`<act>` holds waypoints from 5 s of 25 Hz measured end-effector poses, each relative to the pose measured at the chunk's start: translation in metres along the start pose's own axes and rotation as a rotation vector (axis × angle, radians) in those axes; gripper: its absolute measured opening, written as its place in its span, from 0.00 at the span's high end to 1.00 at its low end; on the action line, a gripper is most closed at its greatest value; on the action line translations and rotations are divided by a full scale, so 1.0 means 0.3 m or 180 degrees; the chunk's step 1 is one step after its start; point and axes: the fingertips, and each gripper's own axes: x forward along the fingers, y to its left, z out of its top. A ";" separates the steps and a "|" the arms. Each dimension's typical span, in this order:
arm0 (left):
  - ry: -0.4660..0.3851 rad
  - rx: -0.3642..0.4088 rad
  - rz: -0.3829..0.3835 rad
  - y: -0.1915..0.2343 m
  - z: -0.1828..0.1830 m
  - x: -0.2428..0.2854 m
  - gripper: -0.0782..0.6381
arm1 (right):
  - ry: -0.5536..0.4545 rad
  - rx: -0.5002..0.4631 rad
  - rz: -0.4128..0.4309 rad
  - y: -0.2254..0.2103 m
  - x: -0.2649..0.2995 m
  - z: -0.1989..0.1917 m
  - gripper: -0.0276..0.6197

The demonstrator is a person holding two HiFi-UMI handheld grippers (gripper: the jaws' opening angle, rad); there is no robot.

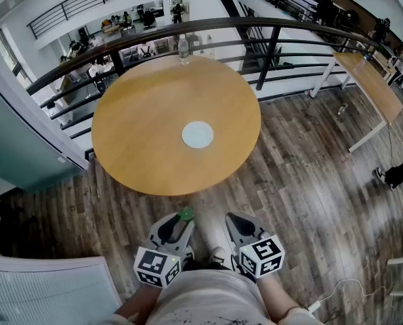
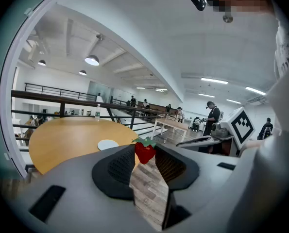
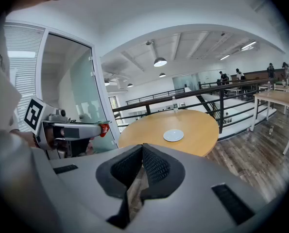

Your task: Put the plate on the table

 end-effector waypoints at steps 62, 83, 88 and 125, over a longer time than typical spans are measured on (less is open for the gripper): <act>0.0076 -0.0054 0.0136 0.536 0.359 0.773 0.69 | 0.0062 0.0189 -0.0092 -0.655 0.686 0.393 0.93; 0.0303 0.0092 0.0096 0.639 0.352 0.849 0.69 | 0.0032 0.0193 -0.0199 -0.733 0.761 0.439 0.93; 0.0393 0.0134 0.0015 0.670 0.319 0.878 0.69 | 0.0070 0.0238 -0.0244 -0.745 0.787 0.417 0.93; 0.1204 0.0693 -0.0224 0.852 -0.075 1.329 0.69 | 0.0479 0.0423 -0.0337 -0.902 1.104 0.161 0.93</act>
